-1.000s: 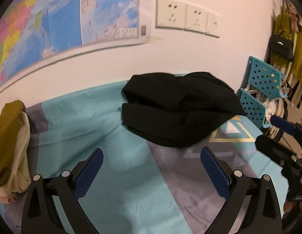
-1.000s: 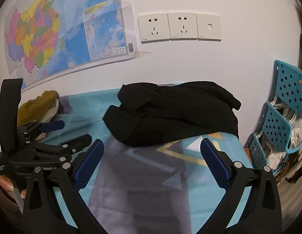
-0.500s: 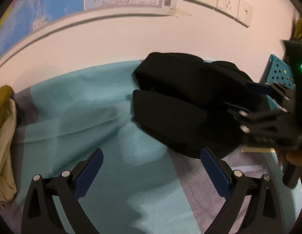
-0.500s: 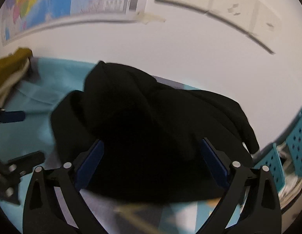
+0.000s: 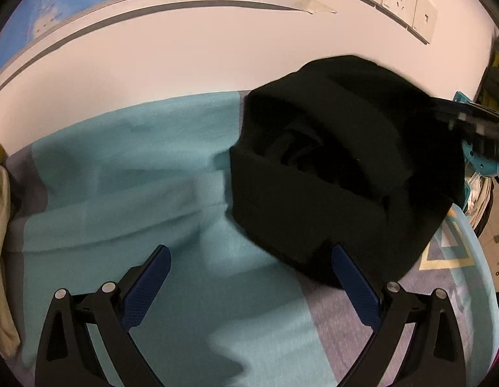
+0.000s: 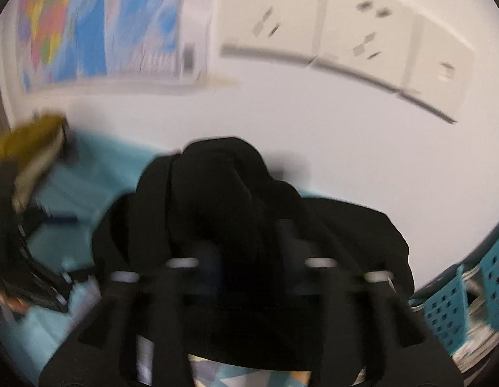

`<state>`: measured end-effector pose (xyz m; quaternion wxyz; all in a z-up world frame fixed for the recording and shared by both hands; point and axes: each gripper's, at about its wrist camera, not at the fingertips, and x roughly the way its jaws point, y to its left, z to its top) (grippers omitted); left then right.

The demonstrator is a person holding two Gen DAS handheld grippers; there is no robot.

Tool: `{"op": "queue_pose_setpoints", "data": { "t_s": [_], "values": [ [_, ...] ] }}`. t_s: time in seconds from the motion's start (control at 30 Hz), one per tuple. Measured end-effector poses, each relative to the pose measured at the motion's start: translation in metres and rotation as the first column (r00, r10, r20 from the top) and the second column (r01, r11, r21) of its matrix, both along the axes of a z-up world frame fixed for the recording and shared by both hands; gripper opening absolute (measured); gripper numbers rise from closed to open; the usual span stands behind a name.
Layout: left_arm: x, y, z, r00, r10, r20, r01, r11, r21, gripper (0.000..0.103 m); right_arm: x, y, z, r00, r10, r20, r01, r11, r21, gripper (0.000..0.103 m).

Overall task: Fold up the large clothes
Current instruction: 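Reach both grippers to the black coat and grasp its shoulders, then lift the black coat high with both grippers and shake it out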

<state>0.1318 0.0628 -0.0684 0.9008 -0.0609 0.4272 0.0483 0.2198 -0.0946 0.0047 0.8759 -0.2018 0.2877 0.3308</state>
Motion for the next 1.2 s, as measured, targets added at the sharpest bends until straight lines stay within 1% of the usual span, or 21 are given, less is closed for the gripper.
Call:
{"op": "queue_pose_setpoints", "data": {
  "t_s": [0.07, 0.13, 0.2, 0.23, 0.27, 0.33, 0.4, 0.47, 0.57, 0.67, 0.77, 0.8, 0.83, 0.87, 0.93, 0.97, 1.03, 1.07, 1.1, 1.13, 1.2],
  "values": [
    [0.003, 0.002, 0.000, 1.000, -0.001, -0.002, 0.001, 1.000, -0.008, 0.096, 0.003, 0.014, -0.001, 0.999, 0.034, -0.017, -0.034, 0.999, -0.002, 0.066],
    [0.006, 0.004, -0.001, 1.000, 0.000, -0.005, 0.000, 1.000, -0.016, 0.096, 0.009, 0.026, -0.002, 0.998, 0.064, -0.019, -0.064, 0.998, -0.022, 0.077],
    [0.006, 0.005, -0.001, 1.000, -0.002, -0.005, 0.002, 1.000, -0.021, 0.096, 0.019, 0.036, -0.001, 0.998, 0.063, -0.013, -0.063, 0.997, -0.043, 0.078],
    [0.007, 0.006, -0.001, 1.000, -0.003, -0.005, 0.003, 1.000, -0.021, 0.096, 0.030, 0.043, -0.001, 0.997, 0.069, -0.038, -0.071, 0.997, -0.035, 0.078],
    [0.001, 0.006, 0.000, 1.000, -0.005, -0.007, 0.005, 1.000, -0.021, 0.097, 0.036, 0.045, -0.001, 0.994, 0.079, -0.075, -0.081, 0.997, -0.019, 0.074],
    [0.000, 0.009, 0.000, 1.000, -0.008, -0.009, 0.008, 1.000, -0.030, 0.097, 0.037, 0.047, 0.001, 0.987, 0.112, -0.114, -0.113, 0.994, 0.001, 0.011],
    [-0.001, 0.008, 0.002, 1.000, -0.015, -0.009, 0.014, 0.999, -0.037, 0.096, 0.028, 0.043, 0.007, 0.991, 0.115, -0.072, -0.116, 0.993, -0.009, 0.006],
    [-0.004, 0.008, 0.002, 1.000, -0.022, 0.000, 0.022, 0.999, -0.034, 0.096, 0.014, 0.032, 0.031, 0.994, 0.107, -0.011, -0.106, 0.994, 0.028, 0.005],
    [-0.008, 0.006, 0.006, 0.998, -0.046, 0.031, 0.047, 0.998, -0.030, 0.096, -0.015, -0.005, 0.082, 0.990, 0.064, 0.128, -0.078, 0.991, 0.108, 0.005],
    [-0.011, -0.003, 0.016, 0.992, -0.097, 0.082, 0.101, 0.994, -0.043, 0.096, -0.023, -0.040, 0.133, 0.976, -0.026, 0.218, -0.016, 0.982, 0.187, 0.004],
    [-0.015, -0.019, 0.034, 0.963, -0.210, 0.169, 0.225, 0.971, -0.076, 0.096, -0.035, -0.065, 0.151, 0.962, -0.093, 0.255, 0.029, 0.969, 0.244, 0.004],
    [-0.018, -0.028, 0.042, 0.942, -0.259, 0.213, 0.281, 0.957, -0.080, 0.096, -0.036, -0.069, 0.151, 0.959, -0.104, 0.264, 0.036, 0.968, 0.250, 0.004],
    [-0.021, -0.038, 0.048, 0.913, -0.320, 0.251, 0.350, 0.933, -0.083, 0.096, -0.036, -0.079, 0.152, 0.959, -0.115, 0.259, 0.045, 0.964, 0.261, 0.004],
    [-0.022, -0.050, 0.051, 0.885, -0.381, 0.269, 0.416, 0.906, -0.085, 0.096, -0.037, -0.087, 0.153, 0.958, -0.132, 0.255, 0.058, 0.958, 0.280, 0.004],
    [-0.022, -0.071, 0.052, 0.840, -0.464, 0.281, 0.499, 0.864, -0.067, 0.096, -0.038, -0.095, 0.150, 0.955, -0.154, 0.254, 0.071, 0.949, 0.308, 0.003],
    [-0.017, -0.082, 0.049, 0.848, -0.459, 0.265, 0.481, 0.877, -0.021, 0.096, -0.038, -0.098, 0.149, 0.956, -0.161, 0.244, 0.075, 0.942, 0.328, 0.004],
    [0.003, -0.091, 0.038, 0.866, -0.453, 0.211, 0.466, 0.884, -0.017, 0.064, -0.039, -0.106, 0.145, 0.953, -0.180, 0.244, 0.086, 0.932, 0.352, 0.003],
    [0.015, -0.094, 0.032, 0.879, -0.446, 0.167, 0.457, 0.889, -0.035, 0.025, -0.038, -0.113, 0.146, 0.954, -0.188, 0.233, 0.092, 0.925, 0.368, 0.003],
    [0.028, -0.097, 0.028, 0.886, -0.443, 0.133, 0.455, 0.888, -0.069, 0.004, -0.038, -0.115, 0.147, 0.953, -0.200, 0.227, 0.104, 0.920, 0.378, 0.003],
    [0.035, -0.102, 0.033, 0.891, -0.436, 0.130, 0.445, 0.894, -0.057, 0.003, -0.038, -0.117, 0.148, 0.947, -0.220, 0.235, 0.120, 0.919, 0.376, 0.003],
    [0.041, -0.112, 0.057, 0.899, -0.397, 0.184, 0.397, 0.917, 0.043, 0.003, -0.041, -0.130, 0.157, 0.931, -0.266, 0.250, 0.157, 0.910, 0.385, 0.003]
  ]
}}
